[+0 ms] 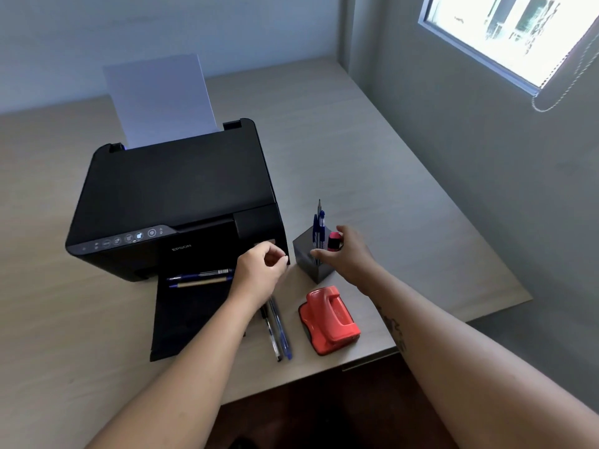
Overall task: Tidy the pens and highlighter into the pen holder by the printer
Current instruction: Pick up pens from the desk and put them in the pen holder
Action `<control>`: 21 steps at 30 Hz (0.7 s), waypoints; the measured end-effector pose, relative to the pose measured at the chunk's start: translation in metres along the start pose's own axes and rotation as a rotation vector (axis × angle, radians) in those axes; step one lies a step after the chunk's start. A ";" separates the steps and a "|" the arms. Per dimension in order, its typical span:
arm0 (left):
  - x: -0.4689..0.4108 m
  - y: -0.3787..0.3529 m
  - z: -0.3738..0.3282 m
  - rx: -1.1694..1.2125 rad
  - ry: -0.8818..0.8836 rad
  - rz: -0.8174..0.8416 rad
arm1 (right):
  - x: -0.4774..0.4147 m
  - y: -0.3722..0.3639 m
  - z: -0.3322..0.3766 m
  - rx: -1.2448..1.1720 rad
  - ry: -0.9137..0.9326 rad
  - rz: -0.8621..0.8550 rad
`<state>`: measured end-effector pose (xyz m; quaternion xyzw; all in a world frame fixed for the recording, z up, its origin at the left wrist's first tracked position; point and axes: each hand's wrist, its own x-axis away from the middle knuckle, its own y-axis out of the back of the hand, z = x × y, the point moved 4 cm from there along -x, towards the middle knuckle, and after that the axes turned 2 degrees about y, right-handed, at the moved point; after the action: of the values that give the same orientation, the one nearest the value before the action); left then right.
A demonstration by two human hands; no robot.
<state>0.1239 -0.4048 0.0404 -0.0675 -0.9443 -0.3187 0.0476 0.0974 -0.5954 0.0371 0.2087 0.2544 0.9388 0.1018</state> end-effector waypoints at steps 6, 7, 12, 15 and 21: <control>0.011 0.031 0.052 -0.112 0.011 -0.055 | 0.003 -0.022 -0.005 0.178 0.022 -0.071; 0.011 0.038 0.061 -0.188 -0.012 -0.079 | 0.003 -0.024 -0.006 0.203 0.029 -0.082; 0.005 0.063 0.100 -0.639 -0.058 -0.097 | 0.005 -0.025 -0.008 0.230 0.033 -0.154; 0.000 0.071 0.114 -0.736 -0.074 -0.049 | 0.013 -0.025 -0.004 0.315 0.097 -0.242; -0.005 0.079 0.117 -0.875 -0.133 -0.027 | 0.028 -0.044 0.017 0.573 0.303 -0.309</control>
<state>0.1360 -0.2719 -0.0064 -0.0896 -0.7222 -0.6840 -0.0507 0.0840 -0.5426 0.0368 0.0462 0.5481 0.8232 0.1409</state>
